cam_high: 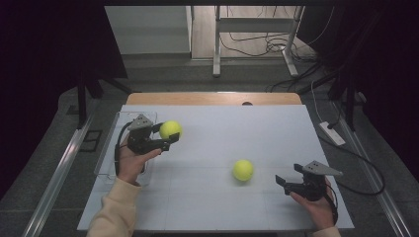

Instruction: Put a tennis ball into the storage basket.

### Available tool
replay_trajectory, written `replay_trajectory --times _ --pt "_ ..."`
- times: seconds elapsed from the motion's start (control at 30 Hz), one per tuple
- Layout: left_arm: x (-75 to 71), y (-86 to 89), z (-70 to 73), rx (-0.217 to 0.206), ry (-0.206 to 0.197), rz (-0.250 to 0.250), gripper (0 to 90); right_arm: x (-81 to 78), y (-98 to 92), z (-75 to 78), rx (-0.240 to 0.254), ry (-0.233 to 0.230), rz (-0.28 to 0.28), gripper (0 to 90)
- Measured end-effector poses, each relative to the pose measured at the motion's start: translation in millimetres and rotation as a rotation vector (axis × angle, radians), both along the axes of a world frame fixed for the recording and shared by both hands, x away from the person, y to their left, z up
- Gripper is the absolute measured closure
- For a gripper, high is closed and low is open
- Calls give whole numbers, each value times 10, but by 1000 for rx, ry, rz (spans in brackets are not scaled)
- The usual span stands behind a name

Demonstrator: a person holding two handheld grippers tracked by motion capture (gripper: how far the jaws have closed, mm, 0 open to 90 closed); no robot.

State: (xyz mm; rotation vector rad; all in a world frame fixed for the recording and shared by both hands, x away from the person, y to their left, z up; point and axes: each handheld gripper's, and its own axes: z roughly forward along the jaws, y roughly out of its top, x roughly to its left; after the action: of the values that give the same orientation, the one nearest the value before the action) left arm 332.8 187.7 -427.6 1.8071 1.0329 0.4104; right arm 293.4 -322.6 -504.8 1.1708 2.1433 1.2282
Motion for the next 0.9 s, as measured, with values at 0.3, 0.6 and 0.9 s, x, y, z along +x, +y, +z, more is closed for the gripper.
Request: replay_trajectory --times 0.3,0.6,0.9 --pt "7 71 26 1 -4 25 273 0 -2 -3 4 -2 1 109" --pt "9 150 53 4 -8 49 273 -2 1 -1 0 0 0 109" --pt "35 211 55 14 -5 74 273 -3 5 0 -1 1 0 109"
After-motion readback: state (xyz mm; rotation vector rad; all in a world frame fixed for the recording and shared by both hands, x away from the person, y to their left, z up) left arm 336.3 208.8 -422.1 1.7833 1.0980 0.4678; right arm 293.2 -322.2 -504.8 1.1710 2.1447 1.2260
